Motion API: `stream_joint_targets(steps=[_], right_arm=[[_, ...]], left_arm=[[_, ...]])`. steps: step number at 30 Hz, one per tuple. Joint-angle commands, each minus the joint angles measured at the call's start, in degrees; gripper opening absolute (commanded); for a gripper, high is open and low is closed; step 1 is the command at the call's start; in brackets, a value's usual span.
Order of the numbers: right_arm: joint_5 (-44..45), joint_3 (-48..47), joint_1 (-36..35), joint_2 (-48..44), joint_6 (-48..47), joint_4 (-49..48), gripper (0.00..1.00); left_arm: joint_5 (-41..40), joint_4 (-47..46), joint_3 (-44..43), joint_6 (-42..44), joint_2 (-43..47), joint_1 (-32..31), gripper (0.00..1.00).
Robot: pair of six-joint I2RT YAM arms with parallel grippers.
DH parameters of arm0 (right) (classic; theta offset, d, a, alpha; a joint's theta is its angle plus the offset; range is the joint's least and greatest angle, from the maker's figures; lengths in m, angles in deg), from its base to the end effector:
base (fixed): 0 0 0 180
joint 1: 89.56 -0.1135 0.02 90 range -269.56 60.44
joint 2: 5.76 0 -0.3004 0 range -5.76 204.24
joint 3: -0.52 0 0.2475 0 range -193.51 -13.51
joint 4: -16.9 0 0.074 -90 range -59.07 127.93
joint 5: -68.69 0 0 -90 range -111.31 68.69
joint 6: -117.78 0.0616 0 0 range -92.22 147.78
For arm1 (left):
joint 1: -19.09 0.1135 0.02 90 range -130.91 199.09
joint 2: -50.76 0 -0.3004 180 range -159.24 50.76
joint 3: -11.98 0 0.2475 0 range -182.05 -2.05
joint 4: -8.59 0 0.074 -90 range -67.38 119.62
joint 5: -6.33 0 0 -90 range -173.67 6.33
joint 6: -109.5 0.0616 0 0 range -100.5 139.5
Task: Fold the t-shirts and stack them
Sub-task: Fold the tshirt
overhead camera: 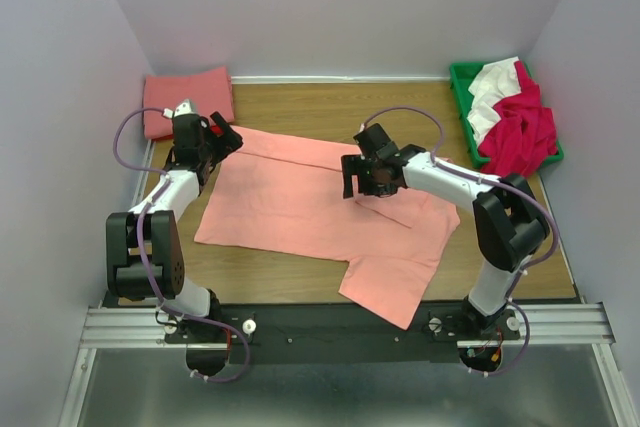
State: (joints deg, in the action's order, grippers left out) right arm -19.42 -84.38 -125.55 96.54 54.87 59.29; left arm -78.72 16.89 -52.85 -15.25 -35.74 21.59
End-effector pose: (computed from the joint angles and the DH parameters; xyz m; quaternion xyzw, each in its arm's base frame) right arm 0.3154 0.2266 0.2158 -0.0706 0.9627 0.1227 0.2304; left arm 0.3488 0.0099 0.2543 -0.2558 0.8267 -0.1747 0.4697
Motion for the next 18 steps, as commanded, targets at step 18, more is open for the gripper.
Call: stream_joint_targets(steps=[18], right_arm=[[-0.4,-1.8,26.0,5.6,-1.7,-3.8,1.0]], left_arm=[[10.0,0.5,-22.2,2.0,-22.6,-2.3,0.98]])
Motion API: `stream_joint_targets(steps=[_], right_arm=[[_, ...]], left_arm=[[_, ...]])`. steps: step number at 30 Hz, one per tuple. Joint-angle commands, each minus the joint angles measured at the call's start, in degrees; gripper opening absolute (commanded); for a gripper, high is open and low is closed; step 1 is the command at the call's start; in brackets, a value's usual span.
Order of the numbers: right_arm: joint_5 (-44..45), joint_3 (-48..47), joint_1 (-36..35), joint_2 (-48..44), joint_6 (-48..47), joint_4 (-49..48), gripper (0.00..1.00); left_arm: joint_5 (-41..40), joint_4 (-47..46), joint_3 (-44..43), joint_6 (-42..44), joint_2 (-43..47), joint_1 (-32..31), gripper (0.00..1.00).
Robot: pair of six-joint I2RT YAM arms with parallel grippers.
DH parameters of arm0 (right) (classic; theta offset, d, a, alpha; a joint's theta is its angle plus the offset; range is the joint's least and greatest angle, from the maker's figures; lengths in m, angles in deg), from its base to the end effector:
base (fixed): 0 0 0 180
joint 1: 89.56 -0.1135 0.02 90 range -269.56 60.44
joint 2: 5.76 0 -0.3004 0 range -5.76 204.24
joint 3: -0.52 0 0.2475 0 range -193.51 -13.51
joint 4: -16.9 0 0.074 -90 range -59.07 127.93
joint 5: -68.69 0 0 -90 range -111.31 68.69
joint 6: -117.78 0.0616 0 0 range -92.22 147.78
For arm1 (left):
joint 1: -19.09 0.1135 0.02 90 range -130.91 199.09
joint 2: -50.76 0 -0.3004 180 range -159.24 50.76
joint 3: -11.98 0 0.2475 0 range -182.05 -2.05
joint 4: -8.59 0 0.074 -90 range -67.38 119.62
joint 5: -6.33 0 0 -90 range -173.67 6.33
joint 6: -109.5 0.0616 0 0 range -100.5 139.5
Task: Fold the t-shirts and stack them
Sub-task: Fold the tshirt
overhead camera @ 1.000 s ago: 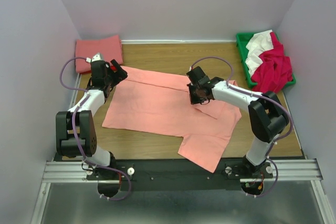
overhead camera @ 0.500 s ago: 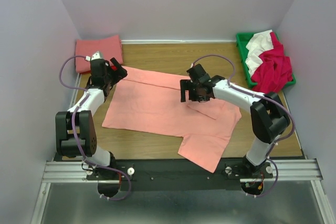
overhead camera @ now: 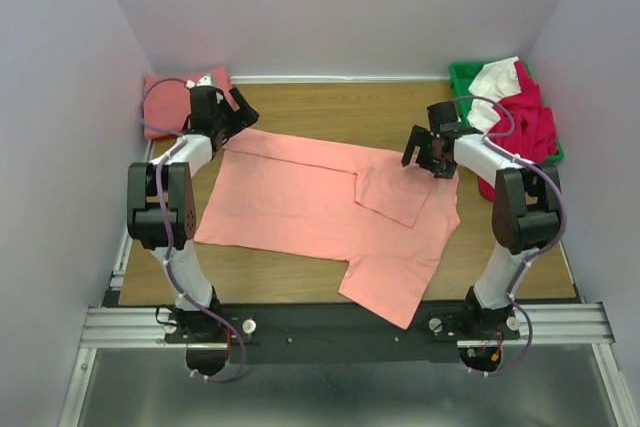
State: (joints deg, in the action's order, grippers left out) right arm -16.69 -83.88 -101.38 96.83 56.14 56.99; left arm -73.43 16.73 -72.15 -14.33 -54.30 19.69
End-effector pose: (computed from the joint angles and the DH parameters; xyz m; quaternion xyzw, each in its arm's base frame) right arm 0.3845 0.0754 0.2142 0.1492 0.9496 0.0574 0.2698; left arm 0.4470 -0.0063 0.2498 -0.2109 0.8334 -0.2181 0.4619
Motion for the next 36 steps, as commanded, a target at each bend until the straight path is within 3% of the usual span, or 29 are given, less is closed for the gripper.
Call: stream_joint_targets(steps=[1,9,20,27,30,33,36], right_arm=[[-4.2,-4.2,3.0,7.7,-3.7,-2.1,1.0],[-6.2,-12.7,5.9,17.9,-4.4,-2.4,1.0],[-7.0,-21.2,7.2,23.5,-6.0,-2.2,1.0],[-8.6,-19.7,7.2,14.4,-6.9,-2.5,1.0],[-8.1,-12.3,7.1,6.4,-5.4,-3.5,1.0],[-1.9,-3.4,6.9,-2.6,-2.3,-5.1,1.0],[-1.5,5.3,6.9,-12.0,0.6,-7.4,1.0]], left_arm=[[6.2,0.8,-4.4,1.1,-6.9,-0.4,0.98],[6.5,2.9,-7.4,1.2,-13.8,-0.4,0.98],[2.2,5.8,-8.9,-0.5,-13.5,-0.5,0.98],[-0.7,5.8,-4.7,-0.2,-2.2,-2.0,0.98],[-2.8,7.5,0.1,-0.7,5.0,-2.3,0.98],[-3.0,7.4,7.3,-3.0,11.7,-2.9,0.98],[-6.0,8.7,15.9,-5.9,17.9,-6.9,0.98]])
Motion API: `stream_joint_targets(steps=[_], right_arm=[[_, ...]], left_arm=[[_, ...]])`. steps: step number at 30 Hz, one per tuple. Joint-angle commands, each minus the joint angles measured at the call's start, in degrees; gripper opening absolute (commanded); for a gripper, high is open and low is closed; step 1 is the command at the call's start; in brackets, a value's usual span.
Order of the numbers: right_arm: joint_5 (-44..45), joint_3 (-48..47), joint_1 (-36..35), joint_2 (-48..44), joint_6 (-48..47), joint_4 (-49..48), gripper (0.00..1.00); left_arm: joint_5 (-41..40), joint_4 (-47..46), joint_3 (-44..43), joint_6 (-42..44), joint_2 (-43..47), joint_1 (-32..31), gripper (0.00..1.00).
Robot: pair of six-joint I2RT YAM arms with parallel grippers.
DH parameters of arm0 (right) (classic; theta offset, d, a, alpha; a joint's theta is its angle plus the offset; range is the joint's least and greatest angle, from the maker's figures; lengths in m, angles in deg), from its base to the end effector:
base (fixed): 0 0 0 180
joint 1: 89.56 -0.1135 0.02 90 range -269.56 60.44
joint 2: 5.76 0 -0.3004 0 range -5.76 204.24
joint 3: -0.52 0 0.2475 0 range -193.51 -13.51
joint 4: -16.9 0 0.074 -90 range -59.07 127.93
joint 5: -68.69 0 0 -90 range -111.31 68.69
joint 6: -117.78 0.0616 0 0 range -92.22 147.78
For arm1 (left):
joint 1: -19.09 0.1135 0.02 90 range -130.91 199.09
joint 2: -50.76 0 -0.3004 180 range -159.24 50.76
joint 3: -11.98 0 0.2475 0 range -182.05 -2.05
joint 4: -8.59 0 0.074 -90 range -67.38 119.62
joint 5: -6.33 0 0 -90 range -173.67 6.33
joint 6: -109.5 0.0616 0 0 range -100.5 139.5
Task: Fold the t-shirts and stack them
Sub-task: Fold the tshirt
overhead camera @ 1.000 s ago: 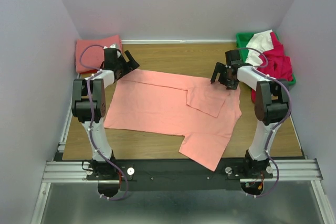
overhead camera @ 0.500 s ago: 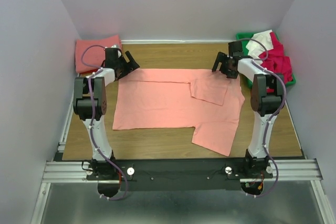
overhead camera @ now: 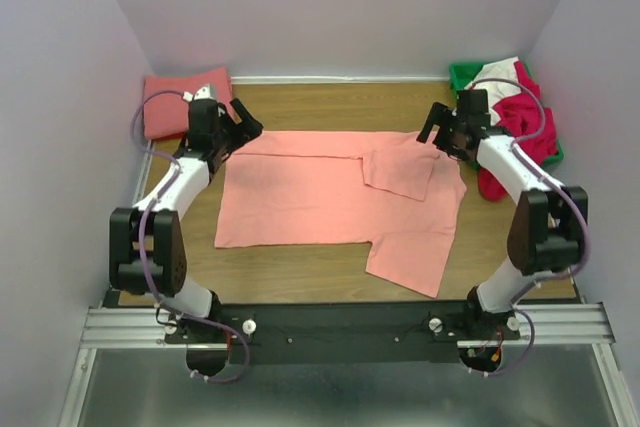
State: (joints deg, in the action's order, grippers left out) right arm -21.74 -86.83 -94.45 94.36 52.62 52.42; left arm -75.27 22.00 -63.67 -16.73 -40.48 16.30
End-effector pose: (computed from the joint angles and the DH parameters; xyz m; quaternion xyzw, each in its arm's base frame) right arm 0.4029 0.0349 0.2533 0.1606 0.9206 0.0947 0.3432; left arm 0.3820 -0.0276 0.2819 -0.2116 0.8337 -0.2285 0.4560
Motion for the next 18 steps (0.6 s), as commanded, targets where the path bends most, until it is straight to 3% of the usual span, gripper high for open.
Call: stream_joint_targets(steps=[1,6,12,15,18], right_arm=[[3.0,10.5,0.0,-11.9,4.6,-3.0,1.0],[1.9,19.7,-0.1,-22.8,6.5,-3.2,1.0],[1.4,22.0,-0.1,-26.8,6.6,-3.2,1.0],[0.9,21.9,0.0,-26.5,6.2,-3.2,1.0],[1.0,22.0,-0.1,-26.4,6.0,-3.2,1.0]], left_arm=[[-4.3,3.8,9.6,-4.5,5.6,-4.7,0.98],[-6.1,4.5,22.8,-11.3,17.2,-15.1,0.98],[-12.1,10.4,31.6,-20.3,28.8,-28.7,0.98],[-13.5,10.9,35.1,-22.7,32.0,-29.6,0.99],[-17.0,15.9,33.9,-23.3,29.6,-29.5,0.98]])
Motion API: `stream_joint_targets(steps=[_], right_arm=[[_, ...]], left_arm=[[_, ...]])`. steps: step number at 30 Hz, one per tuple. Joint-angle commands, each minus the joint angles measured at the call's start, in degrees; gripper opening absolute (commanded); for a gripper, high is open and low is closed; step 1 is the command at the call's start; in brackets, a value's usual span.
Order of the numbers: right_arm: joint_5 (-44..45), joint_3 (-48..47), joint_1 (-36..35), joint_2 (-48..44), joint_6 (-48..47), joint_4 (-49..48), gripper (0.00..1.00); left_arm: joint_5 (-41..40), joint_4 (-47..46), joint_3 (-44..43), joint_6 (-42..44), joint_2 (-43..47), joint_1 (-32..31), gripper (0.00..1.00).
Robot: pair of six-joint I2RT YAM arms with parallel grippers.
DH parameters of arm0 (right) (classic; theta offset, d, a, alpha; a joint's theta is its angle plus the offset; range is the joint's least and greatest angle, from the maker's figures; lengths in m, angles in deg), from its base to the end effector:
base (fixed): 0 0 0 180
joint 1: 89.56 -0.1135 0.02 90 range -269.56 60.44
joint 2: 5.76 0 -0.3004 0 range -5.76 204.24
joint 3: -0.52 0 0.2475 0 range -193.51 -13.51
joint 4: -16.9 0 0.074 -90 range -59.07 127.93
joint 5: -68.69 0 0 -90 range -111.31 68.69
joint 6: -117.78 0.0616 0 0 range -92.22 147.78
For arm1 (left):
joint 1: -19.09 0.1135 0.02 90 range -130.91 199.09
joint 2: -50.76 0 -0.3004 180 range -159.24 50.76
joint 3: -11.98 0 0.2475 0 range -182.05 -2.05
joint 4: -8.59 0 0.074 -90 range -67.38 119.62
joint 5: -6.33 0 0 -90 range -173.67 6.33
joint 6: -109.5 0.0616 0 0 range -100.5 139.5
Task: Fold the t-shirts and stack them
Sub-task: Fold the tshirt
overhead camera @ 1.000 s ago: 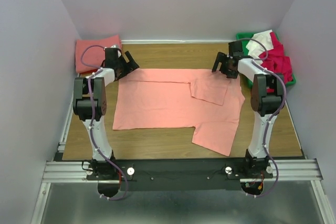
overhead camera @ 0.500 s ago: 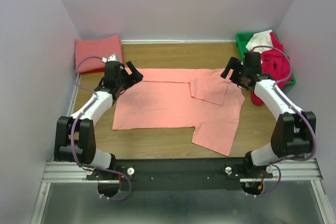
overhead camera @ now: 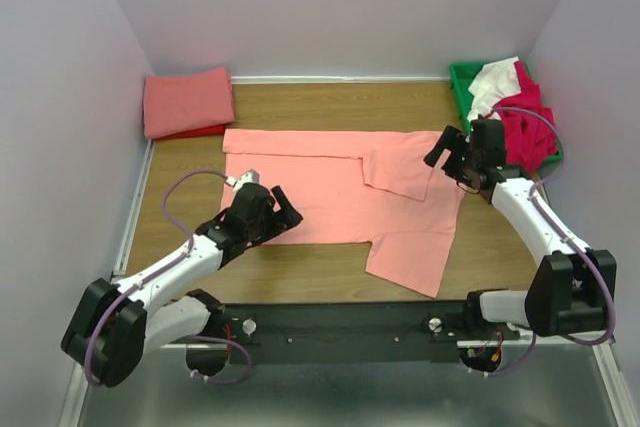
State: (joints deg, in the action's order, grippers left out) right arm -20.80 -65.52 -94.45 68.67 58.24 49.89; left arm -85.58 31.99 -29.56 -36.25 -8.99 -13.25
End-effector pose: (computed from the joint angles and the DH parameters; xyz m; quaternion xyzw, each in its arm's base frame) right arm 0.2850 0.0238 0.2771 0.2035 0.8883 0.1211 0.3935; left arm 0.1744 -0.1080 0.2056 -0.1917 0.8917 -0.2740 0.3051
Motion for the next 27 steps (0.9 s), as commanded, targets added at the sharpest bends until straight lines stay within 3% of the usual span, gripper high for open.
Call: stream_joint_targets(steps=[1,7,14,19,22,27], right_arm=[[0.4,0.9,-0.1,-0.6,0.6,-0.6,1.0],[1.0,1.4,-0.1,-1.0,0.7,-0.6,1.0],[2.5,1.7,0.0,-1.7,0.9,-0.6,1.0],[2.6,1.7,-0.1,-1.7,0.8,-0.5,1.0],[2.8,1.7,0.0,-1.7,0.8,-0.6,1.0],[2.7,1.9,0.0,-0.9,0.9,-0.6,1.0]], left_arm=[[-7.1,7.2,-0.9,-3.8,-3.1,0.3,0.98],[-7.2,12.3,-5.5,-3.8,-13.8,2.6,0.98],[-8.5,16.6,-6.3,-4.2,-14.3,4.2,0.98],[-12.2,23.4,-7.2,-3.3,-9.4,10.4,0.98],[-11.2,22.8,-6.8,-0.3,-6.3,16.0,0.98],[-12.0,23.0,-8.5,1.3,-11.5,24.1,0.98]])
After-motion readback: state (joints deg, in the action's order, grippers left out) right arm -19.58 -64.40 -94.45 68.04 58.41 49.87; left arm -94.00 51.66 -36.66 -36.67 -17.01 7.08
